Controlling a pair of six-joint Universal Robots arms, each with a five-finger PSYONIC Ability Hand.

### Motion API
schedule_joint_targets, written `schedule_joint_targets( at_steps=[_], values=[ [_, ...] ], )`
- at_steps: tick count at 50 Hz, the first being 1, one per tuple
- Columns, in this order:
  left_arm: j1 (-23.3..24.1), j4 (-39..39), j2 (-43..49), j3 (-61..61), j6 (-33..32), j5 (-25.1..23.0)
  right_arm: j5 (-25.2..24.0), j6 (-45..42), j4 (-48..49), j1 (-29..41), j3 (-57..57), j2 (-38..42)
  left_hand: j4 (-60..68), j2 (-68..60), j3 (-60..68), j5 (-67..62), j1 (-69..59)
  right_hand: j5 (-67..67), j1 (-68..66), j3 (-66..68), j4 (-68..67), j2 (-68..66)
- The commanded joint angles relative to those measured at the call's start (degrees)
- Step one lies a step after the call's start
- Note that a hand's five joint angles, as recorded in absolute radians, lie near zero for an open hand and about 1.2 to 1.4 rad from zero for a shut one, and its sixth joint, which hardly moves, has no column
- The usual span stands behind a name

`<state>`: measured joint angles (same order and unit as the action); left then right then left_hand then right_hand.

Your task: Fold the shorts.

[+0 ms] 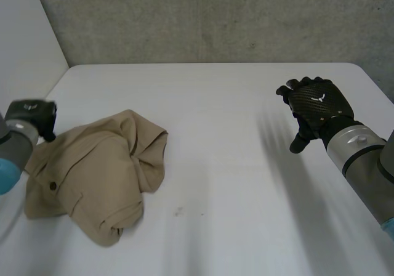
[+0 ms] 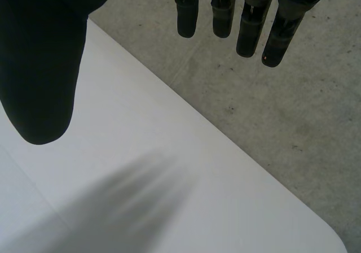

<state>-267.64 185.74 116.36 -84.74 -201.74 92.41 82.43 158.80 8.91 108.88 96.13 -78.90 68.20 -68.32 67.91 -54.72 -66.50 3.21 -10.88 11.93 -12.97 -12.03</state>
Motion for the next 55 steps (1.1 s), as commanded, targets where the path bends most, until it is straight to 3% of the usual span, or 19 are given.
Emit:
schedule_joint_targets(
  at_steps=[1,7,12,16,18,21,24,25,31,33,41,51,54,55],
  values=[
    [8.3,0.1,-4.7,6.9,0.4,0.4,0.0,0.0,0.0,-0.2,-0.3,-0.1,11.8,-11.7,12.1,-15.3,-13.5,-3.2,0.9,-1.9,3.0,2.0],
    [18.3,2.3,-7.1,15.5,0.1,0.6,0.0,0.1,0.0,-0.7,-0.5,-0.1,11.8,-11.7,12.1,-15.3,-13.5,-3.2,0.9,-1.9,3.0,2.0],
    [22.7,4.4,-7.4,18.7,-0.2,2.3,0.0,0.2,-0.1,-0.8,-0.5,-0.2,11.8,-11.7,12.1,-15.3,-13.5,-3.2,0.9,-1.9,3.0,2.0],
    [22.9,4.3,-7.0,17.1,-0.2,3.5,-0.1,0.2,-0.2,-0.7,-0.5,-0.2,11.8,-11.7,12.1,-15.3,-13.5,-3.2,0.9,-1.9,3.0,2.0],
    [22.7,4.1,-6.9,14.4,-0.4,3.6,-0.1,0.1,-0.2,-0.7,-0.5,-0.1,-11.3,11.4,-11.0,7.8,9.6,-3.2,0.9,-1.9,3.0,2.0],
    [20.1,3.0,-7.1,10.7,-0.6,3.7,-0.2,0.1,-0.1,-0.7,-0.5,-0.1,-36.2,36.3,-35.9,32.7,34.5,-3.2,0.9,-1.9,3.0,2.0],
    [15.1,0.6,-7.3,8.5,-0.4,3.7,-0.2,0.1,-0.1,-0.7,-0.5,0.1,-39.1,39.3,-38.8,35.7,37.4,-3.2,0.9,-1.9,3.0,2.0],
    [11.5,-1.4,-7.5,7.4,0.2,3.6,-0.2,0.1,-0.1,-0.7,-0.6,0.1,-41.1,41.3,-40.9,37.7,39.4,-3.2,0.9,-1.9,3.0,2.0],
    [4.3,-6.7,-6.3,6.1,2.0,2.9,-0.2,0.0,0.0,-0.6,-0.5,0.2,-41.8,42.0,-41.5,38.4,40.1,-3.2,0.9,-1.9,3.0,2.0],
    [1.0,-9.0,-3.4,6.0,4.9,-0.3,-0.2,0.1,0.0,-0.6,-0.5,0.3,-41.2,41.3,-40.9,37.7,39.5,-3.2,0.9,-1.9,3.0,2.0],
    [-4.8,-12.3,2.1,6.3,7.0,-10.7,-0.1,-0.1,0.1,-0.2,-0.4,1.7,-40.0,40.1,-39.7,36.5,38.3,-3.2,0.9,-1.9,3.0,2.0],
    [-5.7,-12.2,7.0,7.2,6.6,-11.4,0.0,-0.4,0.1,-0.1,-0.3,2.6,-36.5,36.6,-36.2,33.0,34.8,-3.2,0.9,-1.9,3.0,2.0],
    [-5.8,-12.1,8.1,7.3,6.6,-11.6,0.0,-0.5,0.1,-0.1,-0.4,2.6,-20.2,20.3,-19.9,16.7,18.5,-3.2,0.9,-1.9,3.0,2.0],
    [-5.8,-11.9,8.2,7.5,6.7,-11.7,0.1,-0.4,0.1,-0.1,-0.4,2.6,-6.5,6.6,-6.2,3.0,4.8,-3.2,0.9,-1.9,3.0,2.0]
  ],
)
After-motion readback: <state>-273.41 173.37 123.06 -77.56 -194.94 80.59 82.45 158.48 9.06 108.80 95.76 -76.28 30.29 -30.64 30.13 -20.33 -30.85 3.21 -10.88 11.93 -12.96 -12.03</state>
